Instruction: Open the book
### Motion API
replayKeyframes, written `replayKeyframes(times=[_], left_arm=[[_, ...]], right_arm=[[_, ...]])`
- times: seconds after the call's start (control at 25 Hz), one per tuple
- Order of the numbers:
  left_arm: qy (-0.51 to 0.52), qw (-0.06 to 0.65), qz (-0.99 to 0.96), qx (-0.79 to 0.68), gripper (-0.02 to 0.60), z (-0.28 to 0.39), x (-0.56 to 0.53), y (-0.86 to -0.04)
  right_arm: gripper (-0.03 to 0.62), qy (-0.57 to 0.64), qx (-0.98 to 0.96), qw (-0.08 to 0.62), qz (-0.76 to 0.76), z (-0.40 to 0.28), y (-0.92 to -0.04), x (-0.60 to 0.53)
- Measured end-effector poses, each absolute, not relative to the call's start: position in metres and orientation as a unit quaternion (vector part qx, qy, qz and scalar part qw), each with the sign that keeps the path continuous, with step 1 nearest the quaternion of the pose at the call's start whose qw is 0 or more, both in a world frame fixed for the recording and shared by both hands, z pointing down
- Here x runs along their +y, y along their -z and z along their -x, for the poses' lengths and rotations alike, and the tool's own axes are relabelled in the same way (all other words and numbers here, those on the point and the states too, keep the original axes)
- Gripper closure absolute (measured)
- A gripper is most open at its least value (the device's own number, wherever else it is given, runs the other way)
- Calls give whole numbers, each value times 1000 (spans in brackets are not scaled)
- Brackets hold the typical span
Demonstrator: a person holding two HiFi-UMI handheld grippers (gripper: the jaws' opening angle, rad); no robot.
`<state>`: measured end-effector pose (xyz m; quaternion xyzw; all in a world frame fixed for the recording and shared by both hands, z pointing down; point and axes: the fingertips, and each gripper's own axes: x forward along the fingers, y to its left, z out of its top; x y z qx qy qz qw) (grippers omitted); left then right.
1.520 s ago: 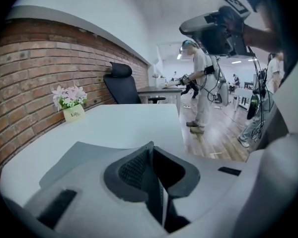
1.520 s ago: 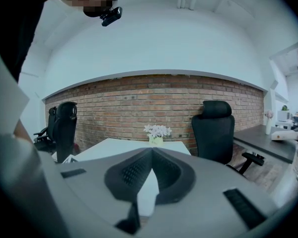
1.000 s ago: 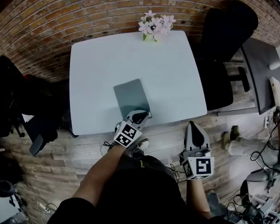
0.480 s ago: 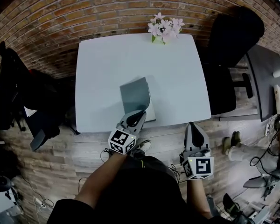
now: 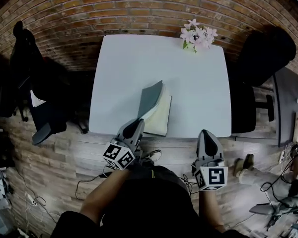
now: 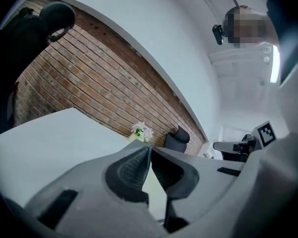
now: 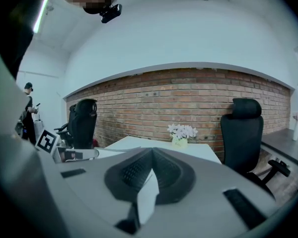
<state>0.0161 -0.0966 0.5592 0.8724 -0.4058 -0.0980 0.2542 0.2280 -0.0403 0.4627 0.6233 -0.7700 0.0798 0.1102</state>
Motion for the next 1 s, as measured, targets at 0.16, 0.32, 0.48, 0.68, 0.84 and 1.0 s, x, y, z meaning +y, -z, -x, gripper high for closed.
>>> replayKeyframes(times=[0.16, 0.32, 0.48, 0.68, 0.84, 1.0], left_arm=[[115, 264, -849, -443, 546, 19, -98, -562], [120, 269, -826, -480, 546, 55, -101, -569], [113, 272, -807, -512, 548, 89, -104, -581], [94, 273, -792, -538, 549, 118, -108, -599], [68, 269, -786, -552, 549, 135, -113, -612], [14, 248, -789, -562, 549, 152, -117, -628]], right_arm=[[583, -77, -786, 97, -606, -210, -461, -49], [583, -79, -792, 114, -595, -199, -462, -53], [583, -80, -793, 118, -592, -192, -463, -55], [583, -77, -791, 116, -596, -193, -464, -56], [583, -75, -792, 100, -597, -188, -461, -58], [583, -77, -787, 103, -603, -188, -462, -59]])
